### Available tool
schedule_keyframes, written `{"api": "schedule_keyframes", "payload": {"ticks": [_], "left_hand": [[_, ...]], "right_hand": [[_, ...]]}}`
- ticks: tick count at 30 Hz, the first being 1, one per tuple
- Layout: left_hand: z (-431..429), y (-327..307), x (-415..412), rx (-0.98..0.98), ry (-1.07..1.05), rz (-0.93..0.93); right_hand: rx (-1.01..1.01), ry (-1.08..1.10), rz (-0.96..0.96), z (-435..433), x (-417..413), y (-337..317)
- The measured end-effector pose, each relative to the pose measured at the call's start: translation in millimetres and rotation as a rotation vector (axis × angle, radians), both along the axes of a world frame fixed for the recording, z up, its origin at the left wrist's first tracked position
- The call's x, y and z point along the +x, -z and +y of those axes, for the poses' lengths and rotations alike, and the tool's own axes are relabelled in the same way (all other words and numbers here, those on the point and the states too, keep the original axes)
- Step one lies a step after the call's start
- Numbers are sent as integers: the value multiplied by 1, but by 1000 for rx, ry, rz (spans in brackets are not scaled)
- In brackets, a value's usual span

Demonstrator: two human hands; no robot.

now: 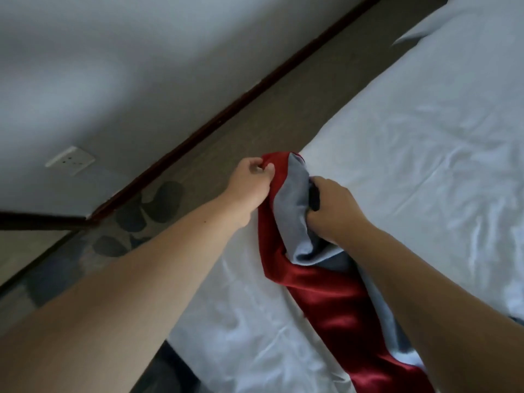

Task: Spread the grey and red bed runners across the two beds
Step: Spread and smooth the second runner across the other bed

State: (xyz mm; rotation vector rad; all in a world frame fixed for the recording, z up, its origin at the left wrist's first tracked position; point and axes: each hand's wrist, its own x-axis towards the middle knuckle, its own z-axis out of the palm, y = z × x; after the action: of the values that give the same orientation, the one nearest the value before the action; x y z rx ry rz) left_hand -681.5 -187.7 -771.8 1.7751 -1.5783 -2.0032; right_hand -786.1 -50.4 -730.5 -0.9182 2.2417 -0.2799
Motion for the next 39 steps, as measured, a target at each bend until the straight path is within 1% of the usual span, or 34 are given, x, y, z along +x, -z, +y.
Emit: {"api": "schedule_keyframes", "payload": {"ticks": [3, 7, 8, 9, 11, 12, 13, 14, 15, 16, 18, 19, 20, 21, 23, 25, 27, 28, 29, 31, 33, 34, 35, 37, 38, 39], "left_hand": [[-12, -7, 13, -64, 23, 52], [-24, -9, 34, -118, 20, 136], [-26, -9, 41, -154, 66, 152], [-29, -10, 48, -211, 155, 144], [-33, -9, 58, -348, 427, 85], [-34, -9, 62, -419, 569, 52], [-35, -10, 66, -474, 666, 28], [-34, -12, 71, -506, 711, 13], [-34, -13, 77, -529, 718, 0], [-34, -14, 84, -552, 699, -19], [-36, -15, 98, -546, 652, -105], [-38, -15, 104, -515, 650, -162], [-39, -15, 109, -486, 682, -221], [-40, -17, 113, -470, 739, -279], [-40, -19, 118, -423, 839, -381], [-38, -19, 121, -309, 881, -400], [-35, -18, 122, -205, 889, -325], [-34, -20, 121, -199, 879, -278], [-33, -22, 121, -233, 854, -241], [-32, -27, 119, -367, 756, -188], [-34, -35, 120, -480, 591, -91], [-36, -38, 120, -505, 489, -22], [-38, -41, 121, -508, 381, 55], [-40, -43, 119, -448, 175, 176], [-39, -42, 116, -408, 87, 200], [-37, -41, 113, -378, 16, 204]], "right_hand": [[-86, -138, -18, -7, 27, -10], [-98, -431, 25, -2, 75, -17], [-111, -464, 17, 0, 85, -17], [-127, -471, -3, 3, 93, -16], [-147, -369, -89, 3, 100, -14], [-143, -253, -139, 0, 100, -11], [-120, -109, -177, -3, 96, -9], [-76, 28, -185, -6, 90, -6], [-11, 118, -173, -8, 84, -5], [88, 89, -140, -8, 79, -5], [332, -268, -46, -4, 78, -7], [409, -444, -7, -2, 82, -10], [441, -592, 15, 1, 89, -14], [462, -673, 2, 4, 95, -18], [525, -715, -85, 13, 105, -21], [551, -749, -118, 22, 112, -21], [486, -727, -95, 29, 115, -21], [437, -654, -87, 32, 116, -21], [397, -562, -83, 34, 116, -22], [328, -396, -13, 34, 108, -25], [230, -257, 90, 28, 91, -36], [153, -184, 154, 24, 79, -44], [38, -93, 228, 21, 66, -53], [-283, 35, 398, 16, 43, -71], [-430, 68, 492, 14, 38, -78], [-524, 94, 555, 13, 38, -82]]}}
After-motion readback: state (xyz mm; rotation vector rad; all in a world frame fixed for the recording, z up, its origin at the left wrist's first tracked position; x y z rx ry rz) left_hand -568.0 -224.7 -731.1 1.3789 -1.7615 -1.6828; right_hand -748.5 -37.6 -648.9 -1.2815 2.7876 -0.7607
